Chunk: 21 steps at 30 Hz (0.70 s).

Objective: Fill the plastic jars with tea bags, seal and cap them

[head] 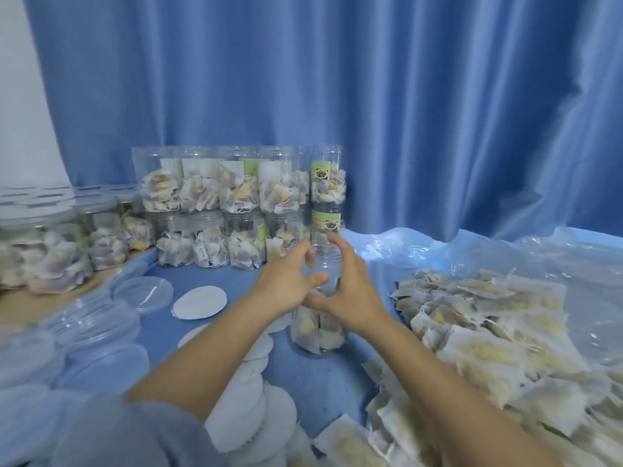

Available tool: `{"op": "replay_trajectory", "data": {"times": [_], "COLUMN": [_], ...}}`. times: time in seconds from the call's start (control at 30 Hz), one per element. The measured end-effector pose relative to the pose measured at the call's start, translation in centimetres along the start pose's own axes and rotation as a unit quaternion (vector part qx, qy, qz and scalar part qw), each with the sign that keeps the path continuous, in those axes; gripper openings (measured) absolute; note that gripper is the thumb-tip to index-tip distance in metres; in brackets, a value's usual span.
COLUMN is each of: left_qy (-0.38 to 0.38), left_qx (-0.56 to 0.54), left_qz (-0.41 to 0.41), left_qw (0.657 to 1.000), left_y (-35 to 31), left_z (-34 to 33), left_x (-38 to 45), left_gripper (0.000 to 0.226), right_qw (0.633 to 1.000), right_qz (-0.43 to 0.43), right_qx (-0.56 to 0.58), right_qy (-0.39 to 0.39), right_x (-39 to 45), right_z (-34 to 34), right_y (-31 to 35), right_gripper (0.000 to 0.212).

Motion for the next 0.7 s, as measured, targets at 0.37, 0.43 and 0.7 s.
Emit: {"op": "replay_trajectory", "data": {"times": [0.37,0.43,0.7], "left_qy": [-0.148,-0.168,-0.223], "left_qx": [-0.239,-0.255,-0.304], "left_qz": [0.169,0.180,0.220], "left_qw": [0.945,0.935,0.900], "left_y": [2.0,2.5,5.9], "left_z": [-0.5,-1.4,-2.0], "left_x": [-9.7,-10.9,-13.8], "left_gripper": [0.094,0.091,0.039], "right_qw": [0.999,1.000,0.938], "right_qz": [0.006,-0.006,-0.161], "right_qx": [-0.044,-0.001,-0.267], "right_qy": [0.009,0.028,0.150], "right_x": [-5.9,-6.7,-11.1], "right_z": [-1.9,-2.2,-1.4], "right_y": [2.3,2.2,1.3], "right_gripper": [0.098,0.113,0.051]}}
Point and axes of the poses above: each hand's wrist, its own x-axis towards the middle knuckle, its own z-axis out of the back of the hand, y = z × x, the point moved 6 cm from there along x, towards the middle knuckle, and after that the axes turned 8 degrees about -z, right-handed, at the moved point
